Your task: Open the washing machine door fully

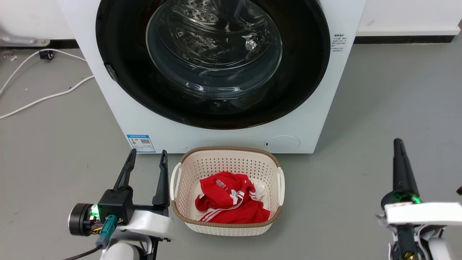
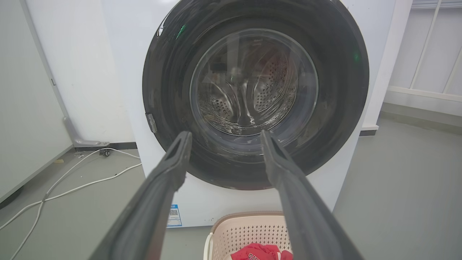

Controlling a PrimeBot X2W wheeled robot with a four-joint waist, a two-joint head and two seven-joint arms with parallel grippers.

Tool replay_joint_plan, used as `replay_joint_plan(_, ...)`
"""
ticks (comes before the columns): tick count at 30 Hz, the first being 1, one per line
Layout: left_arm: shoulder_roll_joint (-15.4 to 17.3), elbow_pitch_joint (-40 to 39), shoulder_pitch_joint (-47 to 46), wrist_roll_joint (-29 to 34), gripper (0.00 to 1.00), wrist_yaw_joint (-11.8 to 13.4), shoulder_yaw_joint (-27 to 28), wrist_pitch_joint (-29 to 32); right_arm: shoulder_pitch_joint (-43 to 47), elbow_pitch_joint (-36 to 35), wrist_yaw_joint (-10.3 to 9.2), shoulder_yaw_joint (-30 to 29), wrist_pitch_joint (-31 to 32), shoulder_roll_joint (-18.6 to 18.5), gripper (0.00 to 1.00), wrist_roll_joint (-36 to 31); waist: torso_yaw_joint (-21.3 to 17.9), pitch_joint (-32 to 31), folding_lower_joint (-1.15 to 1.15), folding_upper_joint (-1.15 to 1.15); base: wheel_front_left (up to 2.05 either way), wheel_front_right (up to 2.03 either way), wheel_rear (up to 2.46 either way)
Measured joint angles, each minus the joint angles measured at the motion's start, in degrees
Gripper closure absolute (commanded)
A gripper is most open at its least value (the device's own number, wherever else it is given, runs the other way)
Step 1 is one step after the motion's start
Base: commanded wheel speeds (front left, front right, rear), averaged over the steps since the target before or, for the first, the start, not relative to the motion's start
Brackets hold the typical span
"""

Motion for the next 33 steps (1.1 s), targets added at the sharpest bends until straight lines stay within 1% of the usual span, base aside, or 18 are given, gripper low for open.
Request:
replay_joint_plan(4, -0.04, -0.56, -0.34, 0.0, 0.0, 0.09, 0.32, -0.01, -3.24, 0.13, -0.01, -1.26, -0.97, 0.02, 1.0, 14.7, -0.12, 0.88, 0.0, 0.0, 0.0, 0.0, 0.0)
replay_joint_plan(7, -0.09, -1.01, -0.74, 0.0, 0.0, 0.23, 0.54, -0.01, -7.24, 0.37, -0.01, -2.99, -1.18, 0.03, 1.0, 23.42, -0.28, 1.84, 0.0, 0.0, 0.0, 0.0, 0.0)
replay_joint_plan(11, -0.13, -1.57, -1.75, 0.03, 0.0, 0.25, 0.83, -0.01, -13.33, 2.49, -0.01, -6.47, 0.51, 0.02, 1.0, 28.29, -0.47, 3.26, 0.0, 0.0, 0.0, 0.0, 0.0)
replay_joint_plan(15, -0.14, -2.19, -2.79, 0.27, 0.0, 0.25, 0.99, -0.01, -21.18, 7.02, -0.01, -10.03, 4.01, -1.41, 1.0, 32.17, -0.48, 4.83, 0.0, 0.0, 0.0, 0.0, 0.0)
replay_joint_plan(19, -0.18, -2.72, -4.09, 0.44, 0.0, 0.02, 0.83, -0.01, -30.37, 12.94, -0.01, -12.32, 8.0, -4.74, 1.0, 34.57, -0.15, 6.48, 0.0, 0.0, 0.0, 0.0, 0.0)
replay_joint_plan(22, -0.19, -3.25, -5.1, 0.48, 0.0, -0.09, 0.6, -0.01, -37.27, 17.67, -0.01, -12.72, 10.74, -7.44, 1.0, 34.55, 0.34, 7.84, 0.0, 0.0, 0.0, 0.0, 0.0)
replay_joint_plan(26, -0.21, -3.86, -6.45, 0.47, 0.0, -0.42, 0.3, -0.01, -45.32, 24.18, -0.01, -11.85, 15.3, -10.33, 1.0, 33.41, 1.09, 9.82, 0.0, 0.0, 0.0, 0.0, 0.0)
replay_joint_plan(30, -0.22, -4.25, -7.67, 0.43, 0.0, -0.48, 0.03, -0.01, -53.3, 31.25, -0.02, -9.37, 21.36, -13.06, 1.0, 30.45, 1.91, 11.82, 0.01, 0.0, 0.0, 0.0, 0.0)
replay_joint_plan(33, -0.24, -4.5, -8.48, 0.44, 0.0, -0.48, -0.22, -0.01, -59.29, 35.1, -0.01, -7.46, 25.93, -14.44, 1.0, 28.03, 2.55, 13.26, 0.01, 0.0, 0.0, 0.0, 0.0)
